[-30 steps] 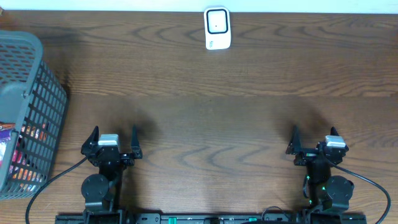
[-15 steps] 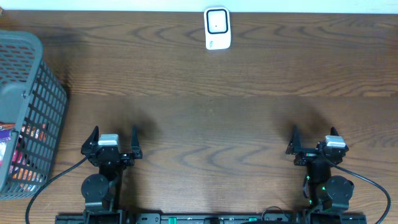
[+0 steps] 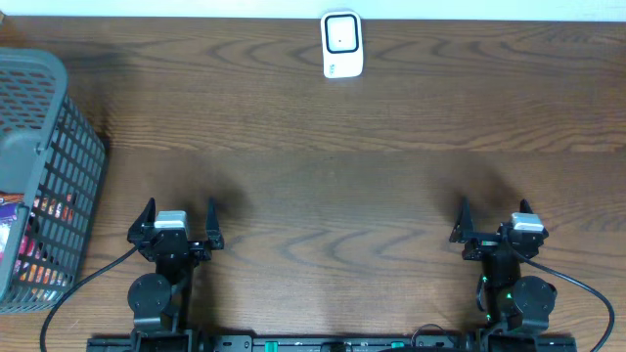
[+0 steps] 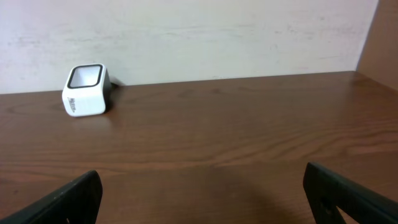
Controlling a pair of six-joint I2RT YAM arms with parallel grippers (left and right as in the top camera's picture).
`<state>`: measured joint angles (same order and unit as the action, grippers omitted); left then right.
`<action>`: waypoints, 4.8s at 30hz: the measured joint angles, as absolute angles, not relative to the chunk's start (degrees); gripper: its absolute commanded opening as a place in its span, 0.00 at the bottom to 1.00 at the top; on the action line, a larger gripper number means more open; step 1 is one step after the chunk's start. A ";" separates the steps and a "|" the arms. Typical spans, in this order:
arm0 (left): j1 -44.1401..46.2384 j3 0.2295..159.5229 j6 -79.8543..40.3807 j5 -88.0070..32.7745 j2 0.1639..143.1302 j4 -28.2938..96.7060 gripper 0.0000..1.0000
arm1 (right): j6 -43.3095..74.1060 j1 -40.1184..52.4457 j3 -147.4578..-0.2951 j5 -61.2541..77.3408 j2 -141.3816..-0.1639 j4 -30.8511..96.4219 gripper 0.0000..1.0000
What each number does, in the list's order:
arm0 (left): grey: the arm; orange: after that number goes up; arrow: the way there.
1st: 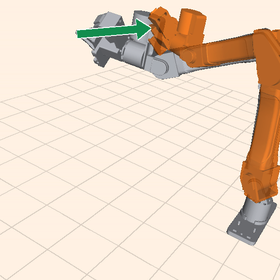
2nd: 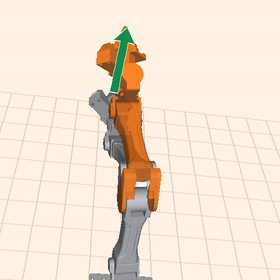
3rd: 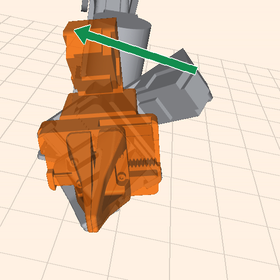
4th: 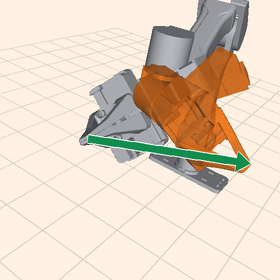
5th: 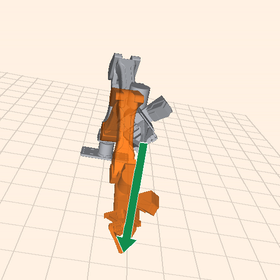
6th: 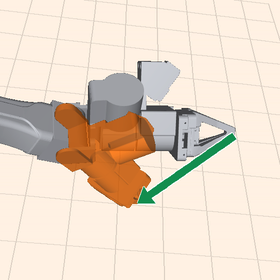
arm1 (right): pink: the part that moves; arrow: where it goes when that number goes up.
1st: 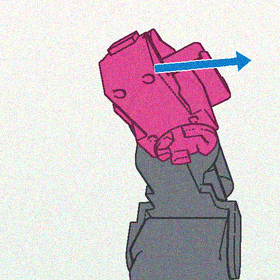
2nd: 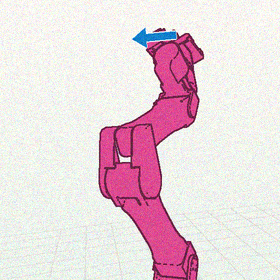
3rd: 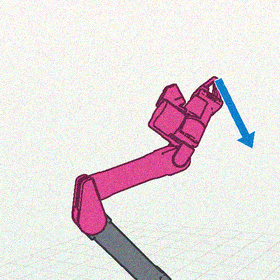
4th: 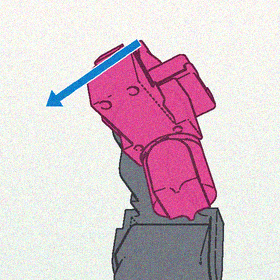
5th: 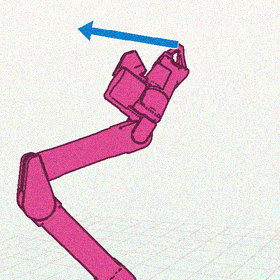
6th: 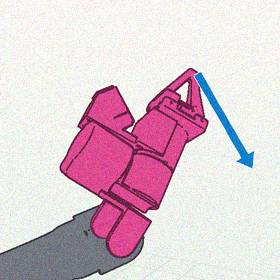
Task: Scan the item barcode
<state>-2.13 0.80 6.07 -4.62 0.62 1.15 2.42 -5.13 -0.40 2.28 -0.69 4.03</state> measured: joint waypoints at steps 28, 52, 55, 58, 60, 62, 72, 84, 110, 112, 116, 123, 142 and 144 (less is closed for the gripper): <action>-2.13 0.80 4.67 -6.48 0.62 0.73 0.98 | 2.42 -5.13 -0.40 2.28 -0.69 4.03 0.99; -2.04 7.57 -38.54 -44.05 1.30 -44.01 0.98 | 2.55 -5.13 -0.40 2.04 -0.73 4.03 0.99; -2.04 13.93 -37.17 -42.48 4.21 -43.88 0.98 | 2.55 -5.13 -0.40 1.98 -0.73 4.03 0.99; -2.04 21.19 -34.50 -41.60 10.00 -43.75 0.98 | 2.57 -5.13 -0.40 1.87 -0.73 4.10 0.99; -2.04 26.15 -32.88 -41.17 14.70 -43.77 0.98 | 2.55 -5.13 -0.40 1.87 -0.71 4.05 0.99; -2.04 31.44 -30.89 -40.36 20.03 -43.64 0.98 | 2.57 -5.13 -0.40 1.85 -0.73 4.08 0.99; -8.32 71.20 -18.44 -23.51 52.25 0.73 0.98 | 2.55 -5.13 -0.40 1.69 -0.73 4.08 0.99; -34.72 111.18 -13.17 -7.44 88.20 54.96 0.98 | 2.57 -5.19 -0.40 1.67 -0.73 4.05 0.99; -52.66 107.09 -4.12 0.80 101.49 62.41 0.98 | 2.57 -5.19 -0.40 1.67 -0.73 4.05 0.99; -52.73 106.80 -2.76 3.18 103.07 62.35 0.98 | 2.57 -5.19 -0.40 1.67 -0.73 4.05 0.99; -52.97 106.56 -0.78 9.56 104.22 62.17 0.98 | 2.57 -5.19 -0.40 1.67 -0.73 4.05 0.99; -53.84 106.59 2.00 14.31 107.57 60.73 0.98 | 2.55 -5.21 -0.40 1.69 -0.73 4.05 0.99; -57.71 106.06 3.11 4.69 120.11 62.72 0.54 | 2.57 -5.23 -0.40 1.67 -0.73 4.05 0.99; -57.71 105.41 3.01 2.17 120.18 63.24 0.30 | 2.57 -5.21 -0.40 1.67 -0.73 4.05 0.99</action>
